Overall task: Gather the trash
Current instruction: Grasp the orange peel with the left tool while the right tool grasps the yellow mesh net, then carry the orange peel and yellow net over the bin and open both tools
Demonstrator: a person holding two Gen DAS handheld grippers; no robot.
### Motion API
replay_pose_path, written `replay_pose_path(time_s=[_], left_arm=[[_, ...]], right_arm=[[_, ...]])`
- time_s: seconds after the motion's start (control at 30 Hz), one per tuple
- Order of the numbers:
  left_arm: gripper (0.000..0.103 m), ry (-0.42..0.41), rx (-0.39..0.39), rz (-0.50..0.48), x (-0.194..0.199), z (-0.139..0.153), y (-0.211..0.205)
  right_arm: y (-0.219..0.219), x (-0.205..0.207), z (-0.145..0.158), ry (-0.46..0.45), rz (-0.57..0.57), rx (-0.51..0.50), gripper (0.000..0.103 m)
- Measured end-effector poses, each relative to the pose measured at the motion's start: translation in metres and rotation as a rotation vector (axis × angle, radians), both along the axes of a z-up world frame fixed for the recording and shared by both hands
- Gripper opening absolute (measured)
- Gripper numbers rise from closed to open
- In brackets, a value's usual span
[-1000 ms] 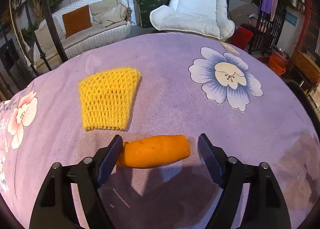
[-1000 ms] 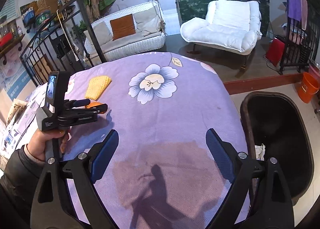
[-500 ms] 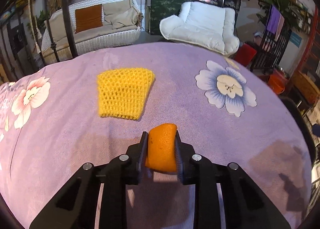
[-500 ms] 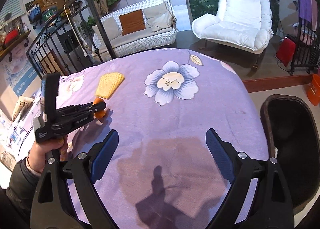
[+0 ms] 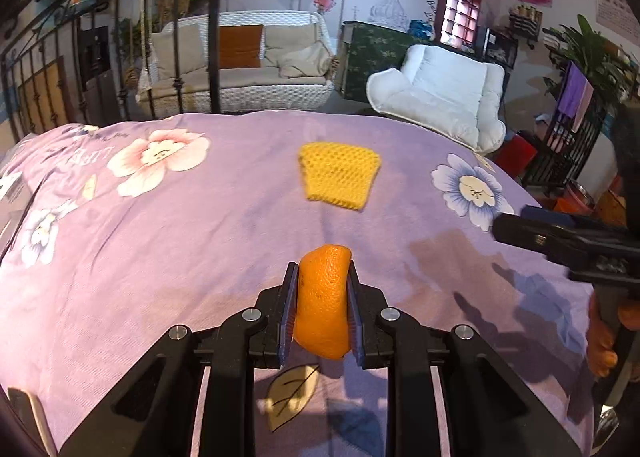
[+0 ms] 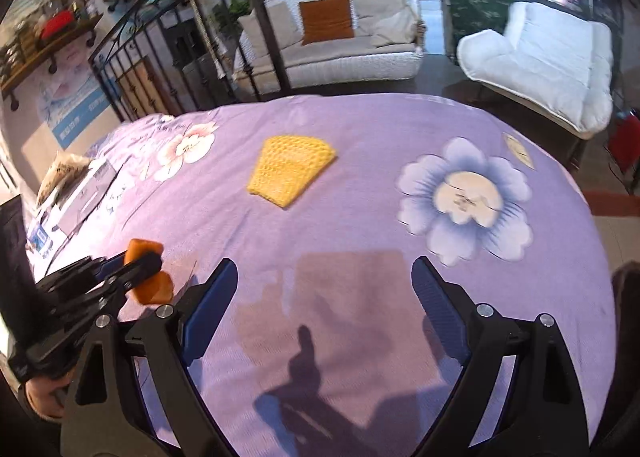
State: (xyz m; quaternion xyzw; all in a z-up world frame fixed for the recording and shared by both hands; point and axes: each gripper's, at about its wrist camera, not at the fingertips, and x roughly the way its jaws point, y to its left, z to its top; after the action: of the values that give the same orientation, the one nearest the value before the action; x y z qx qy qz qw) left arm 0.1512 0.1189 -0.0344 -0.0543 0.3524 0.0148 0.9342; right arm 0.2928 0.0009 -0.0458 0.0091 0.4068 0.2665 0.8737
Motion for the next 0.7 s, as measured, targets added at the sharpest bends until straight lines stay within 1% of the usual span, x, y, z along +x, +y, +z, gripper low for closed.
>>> replay_pose_path(time_s=[0.07, 0.13, 0.2, 0.23, 0.33, 0.4, 0.47, 0.53, 0.57, 0.6, 0.63, 0.7], left_arm=[[0.023, -0.003, -0.001, 0.013, -0.006, -0.001, 0.006], [0.023, -0.006, -0.006, 0.017, -0.009, -0.001, 0.011], [0.023, -0.008, -0.016, 0.022, -0.010, -0.001, 0.014], [0.023, -0.009, -0.021, 0.024, -0.010, -0.001, 0.015], [0.023, -0.012, -0.018, 0.020, -0.011, -0.002, 0.016], [0.023, -0.015, -0.017, 0.015, -0.012, -0.003, 0.018], [0.023, -0.014, -0.027, 0.011, -0.012, -0.004, 0.019], [0.023, -0.010, -0.029, 0.007, -0.012, -0.006, 0.020], [0.023, -0.009, -0.030, 0.007, -0.011, -0.007, 0.021], [0.023, -0.008, -0.033, 0.005, -0.011, -0.008, 0.021], [0.023, -0.006, -0.035, 0.002, -0.011, -0.009, 0.021], [0.023, -0.004, -0.030, -0.002, -0.011, -0.010, 0.020]], right_arm=[[0.021, 0.010, -0.005, 0.004, 0.029, -0.021, 0.088], [0.044, 0.024, -0.009, 0.007, 0.056, -0.028, 0.085], [0.064, 0.041, -0.014, 0.029, 0.074, -0.030, 0.082], [0.074, 0.050, -0.019, 0.049, 0.075, -0.031, 0.079], [0.095, 0.076, -0.031, 0.087, 0.057, -0.033, 0.075], [0.106, 0.090, -0.038, 0.098, 0.037, -0.049, 0.072], [0.112, 0.105, -0.048, 0.133, 0.009, -0.053, 0.066], [0.115, 0.114, -0.057, 0.158, -0.025, -0.051, 0.048], [0.115, 0.116, -0.058, 0.153, -0.040, -0.053, 0.043], [0.116, 0.117, -0.058, 0.144, -0.047, -0.056, 0.034], [0.116, 0.117, -0.057, 0.145, -0.043, -0.053, 0.022], [0.115, 0.116, -0.056, 0.164, -0.032, -0.021, 0.012]])
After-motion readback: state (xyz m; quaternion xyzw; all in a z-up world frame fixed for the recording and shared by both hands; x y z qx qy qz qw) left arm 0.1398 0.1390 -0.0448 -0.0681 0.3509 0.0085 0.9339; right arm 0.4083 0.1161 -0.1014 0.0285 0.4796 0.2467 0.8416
